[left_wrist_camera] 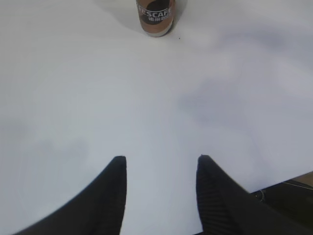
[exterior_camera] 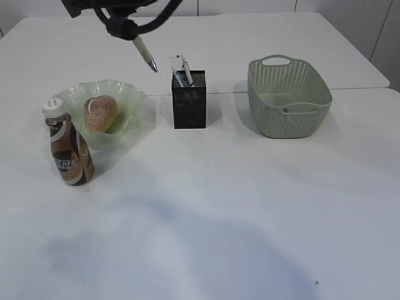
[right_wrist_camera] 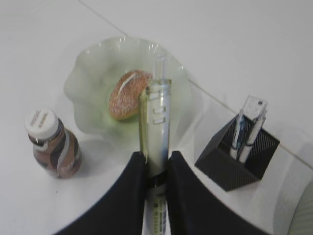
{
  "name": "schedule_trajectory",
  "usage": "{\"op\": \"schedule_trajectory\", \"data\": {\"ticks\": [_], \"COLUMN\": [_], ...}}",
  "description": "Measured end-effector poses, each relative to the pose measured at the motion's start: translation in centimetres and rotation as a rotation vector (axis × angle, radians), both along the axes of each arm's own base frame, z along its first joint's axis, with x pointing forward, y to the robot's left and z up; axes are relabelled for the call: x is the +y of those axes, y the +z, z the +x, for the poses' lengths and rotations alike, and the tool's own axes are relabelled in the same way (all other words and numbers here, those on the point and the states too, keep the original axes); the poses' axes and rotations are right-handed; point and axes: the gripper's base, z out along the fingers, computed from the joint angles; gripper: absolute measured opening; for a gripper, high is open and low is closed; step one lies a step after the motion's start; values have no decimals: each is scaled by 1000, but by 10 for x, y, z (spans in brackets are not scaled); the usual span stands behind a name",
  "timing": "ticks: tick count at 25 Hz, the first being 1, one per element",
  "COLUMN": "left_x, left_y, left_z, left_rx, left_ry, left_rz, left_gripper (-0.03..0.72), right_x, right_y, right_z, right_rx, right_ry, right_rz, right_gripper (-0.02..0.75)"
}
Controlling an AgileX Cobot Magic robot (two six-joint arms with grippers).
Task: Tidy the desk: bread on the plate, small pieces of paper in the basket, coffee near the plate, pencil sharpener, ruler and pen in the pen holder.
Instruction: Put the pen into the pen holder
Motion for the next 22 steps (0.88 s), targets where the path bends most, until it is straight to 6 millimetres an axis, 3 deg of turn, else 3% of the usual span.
{"op": "schedule_trajectory", "data": {"ticks": [7, 12, 19, 21, 22], "left_x": [0, -2, -3, -3, -3], "left_y": [0, -3, -3, -3, -3], "left_z": [1, 8, 11, 11, 11], "left_rx": [-7, 14, 10, 8, 8], "left_ry": [-1, -1, -2, -2, -2], "left_rz": [0, 9, 15, 14, 14], "left_gripper": [328, 328, 328, 328, 328], "right_x": [6, 8, -24, -24, -35], "right_y": [7, -13, -32, -32, -44], "right_z": [9, 12, 0, 0, 3], "right_rx": [-184, -257, -330, -330, -331], "right_ry": [40, 64, 86, 86, 97], "right_rz": [41, 58, 171, 171, 181], "right_gripper": [111, 111, 111, 111, 110]}}
